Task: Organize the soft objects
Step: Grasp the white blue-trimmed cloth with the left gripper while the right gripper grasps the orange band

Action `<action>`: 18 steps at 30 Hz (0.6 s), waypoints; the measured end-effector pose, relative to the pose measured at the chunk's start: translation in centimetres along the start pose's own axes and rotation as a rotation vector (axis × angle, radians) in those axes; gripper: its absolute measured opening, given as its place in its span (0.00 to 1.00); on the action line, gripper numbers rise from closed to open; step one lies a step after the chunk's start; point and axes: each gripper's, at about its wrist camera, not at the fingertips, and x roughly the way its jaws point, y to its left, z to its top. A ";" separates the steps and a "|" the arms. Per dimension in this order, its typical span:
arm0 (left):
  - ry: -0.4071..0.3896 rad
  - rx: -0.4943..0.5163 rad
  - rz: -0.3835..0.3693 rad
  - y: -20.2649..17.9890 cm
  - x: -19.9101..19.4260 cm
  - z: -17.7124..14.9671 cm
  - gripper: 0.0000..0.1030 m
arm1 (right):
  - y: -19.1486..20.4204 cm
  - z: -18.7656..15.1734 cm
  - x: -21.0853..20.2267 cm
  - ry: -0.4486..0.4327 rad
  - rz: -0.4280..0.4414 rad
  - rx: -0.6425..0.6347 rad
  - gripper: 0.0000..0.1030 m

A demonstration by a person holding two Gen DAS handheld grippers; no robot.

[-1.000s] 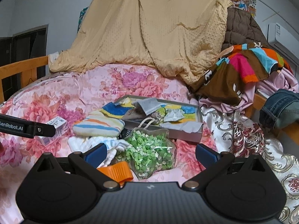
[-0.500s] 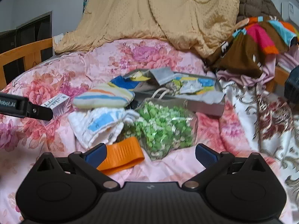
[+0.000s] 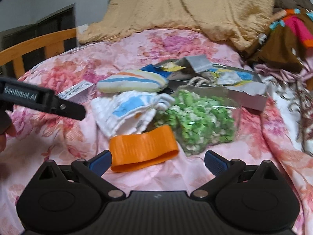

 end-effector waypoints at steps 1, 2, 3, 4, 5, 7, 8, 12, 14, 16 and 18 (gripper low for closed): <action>0.000 -0.013 -0.012 0.0 0.1 0.0 0.99 | 0.1 0.0 0.3 0.005 0.005 -0.008 1.00; 0.000 -0.025 -0.020 0.1 0.2 0.0 0.99 | 0.2 0.1 0.6 0.013 0.009 -0.012 1.00; -0.002 -0.038 -0.032 0.2 0.3 0.0 0.99 | 0.3 0.2 0.9 0.020 0.016 -0.015 1.00; -0.003 -0.052 -0.047 0.2 0.3 0.0 0.99 | 0.4 0.2 1.3 0.025 0.021 -0.018 1.00; -0.003 -0.059 -0.059 0.2 0.4 -0.1 0.99 | 0.5 0.3 1.6 0.027 0.027 -0.022 1.00; -0.005 -0.065 -0.076 0.0 0.5 -0.1 0.99 | 0.7 0.4 2.3 0.029 0.035 -0.030 1.00; -0.007 -0.064 -0.082 -0.1 0.7 -0.1 0.99 | 0.8 0.5 2.5 0.029 0.042 -0.032 1.00; -0.016 -0.050 -0.116 -0.5 1.3 0.1 0.99 | 1.4 0.7 3.4 0.022 0.061 -0.044 1.00; -0.004 -0.053 -0.152 -0.5 1.7 0.1 0.99 | 1.6 0.6 3.7 0.022 0.058 -0.048 1.00; 0.017 -0.067 -0.194 -0.5 2.2 0.1 0.99 | 1.6 0.6 3.8 0.020 0.062 -0.037 1.00; 0.033 -0.075 -0.216 -0.7 2.6 0.0 0.99 | 1.4 0.5 4.1 0.022 0.060 -0.034 1.00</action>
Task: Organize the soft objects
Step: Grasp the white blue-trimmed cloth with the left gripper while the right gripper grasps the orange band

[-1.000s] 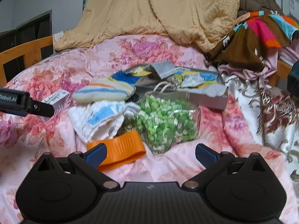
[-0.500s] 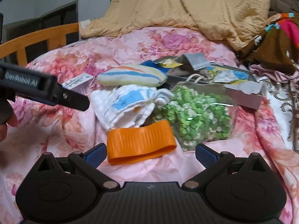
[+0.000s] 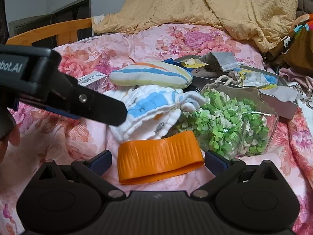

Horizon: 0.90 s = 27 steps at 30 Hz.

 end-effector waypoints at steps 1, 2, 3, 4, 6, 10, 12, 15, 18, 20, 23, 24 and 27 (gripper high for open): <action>0.004 0.003 -0.007 -0.1 0.2 0.0 0.99 | -0.1 0.0 0.2 0.005 0.001 0.004 1.00; 0.005 0.009 -0.010 -0.2 0.5 -0.1 0.99 | -0.2 -0.1 0.3 0.009 0.003 0.010 1.00; 0.005 0.018 -0.011 -0.4 0.7 -0.1 0.99 | -0.3 -0.1 0.5 0.013 0.004 0.020 1.00; 0.004 0.023 -0.013 -0.4 1.0 -0.1 0.99 | -0.4 -0.2 0.6 0.017 0.005 0.032 1.00; -0.002 0.018 -0.025 -0.6 1.5 -0.1 0.99 | -0.5 -0.3 0.7 0.017 0.015 0.050 1.00; -0.002 -0.020 -0.066 -0.3 2.4 0.1 0.99 | -0.5 -0.5 0.4 -0.010 0.021 0.060 0.99; 0.010 -0.064 -0.084 0.1 3.0 0.2 0.99 | -0.6 -0.4 0.3 -0.023 0.019 0.067 0.99; 0.022 -0.140 -0.101 0.9 3.5 0.4 0.99 | -0.6 -0.3 0.4 -0.032 0.008 0.082 0.98; 0.017 -0.204 -0.103 1.5 4.0 0.6 0.99 | -0.3 -0.1 0.7 -0.038 0.000 0.087 0.96; 0.017 -0.244 -0.113 2.0 4.2 0.6 0.99 | 0.0 -0.1 0.9 -0.041 -0.007 0.070 0.96; 0.013 -0.290 -0.148 2.5 4.6 0.8 0.99 | 0.2 -0.1 0.9 -0.043 -0.003 0.060 0.92; 0.008 -0.304 -0.164 2.7 4.7 0.8 0.99 | 0.1 -0.1 0.8 -0.044 -0.001 0.061 0.92; 0.012 -0.324 -0.193 2.9 5.2 1.0 0.99 | 0.1 -0.1 0.8 -0.044 0.002 0.070 0.90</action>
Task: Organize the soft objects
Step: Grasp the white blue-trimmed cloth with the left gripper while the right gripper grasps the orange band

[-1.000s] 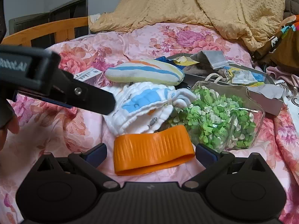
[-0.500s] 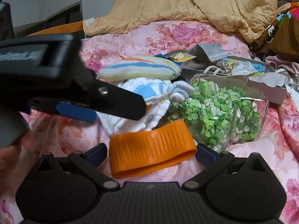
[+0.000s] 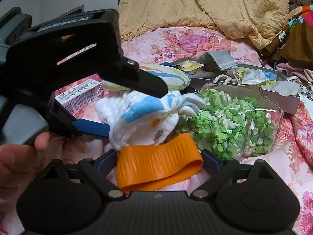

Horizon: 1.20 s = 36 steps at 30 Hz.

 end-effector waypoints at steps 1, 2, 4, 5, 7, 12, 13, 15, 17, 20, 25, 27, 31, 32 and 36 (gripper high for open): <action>0.001 -0.003 -0.003 -0.1 0.2 0.1 0.99 | 0.0 0.0 0.0 0.000 -0.001 0.000 0.90; 0.002 -0.003 -0.006 -0.1 0.4 0.2 0.99 | 0.1 -0.1 0.0 0.000 -0.002 -0.001 0.90; 0.003 -0.002 0.004 -0.2 0.7 0.3 0.99 | 0.2 -0.2 0.0 0.001 -0.003 -0.002 0.90; 0.005 -0.004 0.009 -0.1 0.8 0.3 0.98 | 0.2 -0.2 0.0 0.001 -0.004 -0.002 0.90; 0.010 -0.016 0.026 0.0 1.1 0.5 0.97 | 0.2 -0.2 0.0 0.000 -0.005 -0.004 0.90; 0.007 -0.056 0.057 0.8 1.2 0.8 0.81 | 0.2 -0.2 0.1 0.000 -0.006 -0.001 0.90; 0.010 -0.056 0.074 0.9 1.3 0.8 0.75 | 0.1 -0.2 0.1 0.001 -0.006 0.001 0.90; 0.012 -0.075 0.083 1.1 1.3 0.8 0.70 | 0.1 -0.2 0.1 0.004 -0.009 0.002 0.90; 0.017 -0.094 0.095 1.2 1.2 0.8 0.62 | 0.2 -0.3 0.2 0.006 -0.012 0.000 0.90; 0.025 -0.103 0.091 1.0 1.2 0.8 0.48 | 0.3 -0.3 0.2 0.010 -0.011 -0.004 0.88; 0.052 -0.092 0.088 0.8 1.6 0.6 0.32 | -0.1 -0.3 0.3 0.040 0.006 0.014 0.88; 0.057 -0.097 0.086 0.9 1.5 0.5 0.28 | -0.4 -0.4 0.2 0.047 0.017 0.021 0.87; 0.069 -0.141 0.088 1.2 1.0 0.4 0.22 | -0.8 -0.3 -0.3 0.056 0.037 0.029 0.78; 0.072 -0.152 0.093 1.2 0.7 0.4 0.22 | -0.9 -0.2 -0.5 0.058 0.043 0.026 0.75; 0.086 -0.159 0.138 1.1 -0.4 0.4 0.21 | -0.6 0.0 -1.2 0.071 0.043 0.005 0.61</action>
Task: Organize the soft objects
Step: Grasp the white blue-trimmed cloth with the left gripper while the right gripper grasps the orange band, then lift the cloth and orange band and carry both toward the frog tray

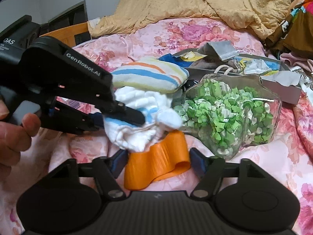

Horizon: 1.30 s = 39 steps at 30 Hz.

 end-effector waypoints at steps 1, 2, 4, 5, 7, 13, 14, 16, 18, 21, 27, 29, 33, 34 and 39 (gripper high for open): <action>0.001 0.001 0.011 0.0 -0.4 0.0 0.20 | 0.2 0.0 -0.2 0.003 -0.006 -0.010 0.54; 0.000 0.001 0.025 0.0 -0.8 -0.1 0.19 | 0.2 0.1 -0.4 0.005 -0.010 -0.019 0.49; 0.009 0.003 0.060 0.0 -1.8 -0.2 0.19 | 0.2 0.1 -0.8 0.014 -0.011 -0.028 0.46; 0.017 0.004 0.082 0.0 -2.2 -0.3 0.19 | 0.2 0.1 -1.0 0.018 -0.011 -0.031 0.46; 0.047 0.008 0.140 0.1 -3.0 -0.6 0.19 | 0.2 0.0 -1.2 0.022 -0.014 -0.034 0.46; 0.082 0.045 0.184 0.4 -3.8 -0.8 0.20 | 0.0 -0.2 -1.1 0.006 -0.005 -0.023 0.53; 0.084 0.062 0.181 0.3 -3.6 -0.8 0.21 | -0.1 -0.3 -1.1 0.002 -0.004 -0.021 0.56; 0.085 0.092 0.185 0.0 -3.2 -0.9 0.25 | -0.6 -0.4 -1.0 -0.007 0.010 -0.003 0.60; 0.084 0.107 0.181 0.0 -2.8 -0.8 0.26 | -1.1 -0.4 -0.7 -0.010 0.029 0.017 0.64; 0.081 0.096 0.165 0.0 -2.3 -0.5 0.32 | -1.6 -0.3 -0.5 -0.007 0.054 0.019 0.70; 0.080 0.052 0.131 0.5 -1.7 0.0 0.44 | -0.8 -0.6 0.5 0.061 0.051 -0.119 0.81; 0.077 0.052 0.101 0.4 -1.7 -0.1 0.55 | -0.1 -0.9 0.6 0.044 0.033 -0.153 0.82; 0.059 0.176 0.129 -1.2 -1.4 -0.7 0.47 | 0.5 -1.1 0.5 0.013 0.016 -0.163 0.75; 0.052 0.213 0.145 -1.5 -1.3 -0.9 0.39 | 0.5 -1.1 0.4 -0.001 0.016 -0.160 0.71; 0.067 0.235 0.172 -1.3 -0.6 -0.9 0.26 | 0.5 -1.0 0.1 -0.007 0.022 -0.163 0.52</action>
